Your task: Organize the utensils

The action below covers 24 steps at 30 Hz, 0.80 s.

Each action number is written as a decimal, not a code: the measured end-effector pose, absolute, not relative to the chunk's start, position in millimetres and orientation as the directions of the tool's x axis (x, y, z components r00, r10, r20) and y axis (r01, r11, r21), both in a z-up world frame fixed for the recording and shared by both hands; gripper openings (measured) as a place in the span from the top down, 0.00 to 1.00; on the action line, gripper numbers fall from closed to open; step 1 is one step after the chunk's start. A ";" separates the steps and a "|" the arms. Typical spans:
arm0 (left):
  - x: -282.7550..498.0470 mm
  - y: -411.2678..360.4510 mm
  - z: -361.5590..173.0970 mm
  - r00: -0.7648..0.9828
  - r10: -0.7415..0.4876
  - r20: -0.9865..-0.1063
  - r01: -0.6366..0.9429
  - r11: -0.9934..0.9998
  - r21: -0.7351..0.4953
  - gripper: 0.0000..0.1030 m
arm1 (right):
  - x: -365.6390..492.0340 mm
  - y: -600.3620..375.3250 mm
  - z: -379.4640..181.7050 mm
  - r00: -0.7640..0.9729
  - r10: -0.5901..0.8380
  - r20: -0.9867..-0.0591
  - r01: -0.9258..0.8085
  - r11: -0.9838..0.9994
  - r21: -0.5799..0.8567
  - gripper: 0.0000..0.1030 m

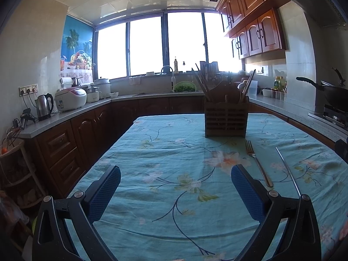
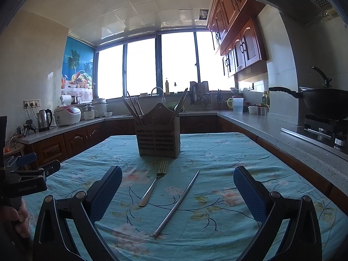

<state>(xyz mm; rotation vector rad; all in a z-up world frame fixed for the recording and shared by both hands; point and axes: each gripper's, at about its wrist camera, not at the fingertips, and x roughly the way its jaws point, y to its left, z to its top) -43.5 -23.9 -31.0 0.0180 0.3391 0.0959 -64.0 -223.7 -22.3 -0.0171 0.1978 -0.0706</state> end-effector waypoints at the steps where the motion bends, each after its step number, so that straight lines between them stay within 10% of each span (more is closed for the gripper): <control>1: -44.1 -24.5 -31.0 0.938 0.096 -0.332 -0.090 0.995 0.032 0.01 | -64.2 -223.6 -22.3 0.978 -0.072 -0.195 0.069 0.997 -0.024 0.00; 24: -48.8 -32.2 -28.1 0.936 0.095 -0.338 -0.093 0.995 0.022 0.01 | -64.8 -223.5 -22.0 0.979 -0.070 -0.190 0.068 0.998 -0.018 0.00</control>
